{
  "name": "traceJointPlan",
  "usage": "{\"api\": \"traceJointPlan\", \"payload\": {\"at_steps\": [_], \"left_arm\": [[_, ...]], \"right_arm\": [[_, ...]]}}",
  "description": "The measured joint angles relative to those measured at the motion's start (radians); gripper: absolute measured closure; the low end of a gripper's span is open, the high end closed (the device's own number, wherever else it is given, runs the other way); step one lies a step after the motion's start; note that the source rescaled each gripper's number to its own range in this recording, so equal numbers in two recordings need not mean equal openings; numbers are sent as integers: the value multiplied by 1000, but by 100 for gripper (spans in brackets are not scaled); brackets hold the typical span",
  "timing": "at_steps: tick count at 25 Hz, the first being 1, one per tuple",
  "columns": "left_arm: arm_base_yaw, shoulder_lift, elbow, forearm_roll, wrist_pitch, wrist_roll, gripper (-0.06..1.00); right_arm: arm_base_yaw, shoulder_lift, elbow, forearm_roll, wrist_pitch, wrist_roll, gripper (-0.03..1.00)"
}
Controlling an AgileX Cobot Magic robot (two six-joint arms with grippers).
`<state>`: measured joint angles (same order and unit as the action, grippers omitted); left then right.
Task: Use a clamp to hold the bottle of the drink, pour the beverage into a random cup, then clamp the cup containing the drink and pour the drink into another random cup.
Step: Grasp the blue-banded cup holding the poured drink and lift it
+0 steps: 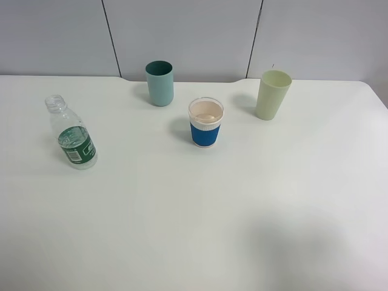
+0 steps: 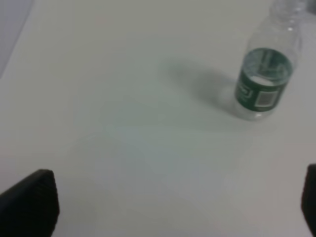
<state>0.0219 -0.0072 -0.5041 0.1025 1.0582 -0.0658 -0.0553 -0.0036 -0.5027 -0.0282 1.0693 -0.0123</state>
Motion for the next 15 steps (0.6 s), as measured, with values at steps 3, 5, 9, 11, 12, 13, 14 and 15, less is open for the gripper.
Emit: {"api": "traceJointPlan", "payload": {"at_steps": [3, 5, 9, 11, 12, 13, 14, 15], "left_arm": [[53, 0, 0, 0, 0, 0, -6], [68, 0, 0, 0, 0, 0, -6], [69, 0, 0, -6, 0, -3, -6], [64, 0, 0, -8, 0, -3, -6], [58, 0, 0, -9, 0, -3, -6], [53, 0, 0, -11, 0, -3, -6], [48, 0, 0, -12, 0, -3, -6], [46, 0, 0, -14, 0, -3, -6]], "right_arm": [[0, 0, 0, 0, 0, 0, -2], [0, 0, 0, 0, 0, 0, -2], [0, 0, 0, 0, 0, 0, -2], [0, 0, 0, 0, 0, 0, -2], [0, 0, 0, 0, 0, 0, -2], [0, 0, 0, 0, 0, 0, -2], [0, 0, 0, 0, 0, 0, -2], [0, 0, 0, 0, 0, 0, -2]]}}
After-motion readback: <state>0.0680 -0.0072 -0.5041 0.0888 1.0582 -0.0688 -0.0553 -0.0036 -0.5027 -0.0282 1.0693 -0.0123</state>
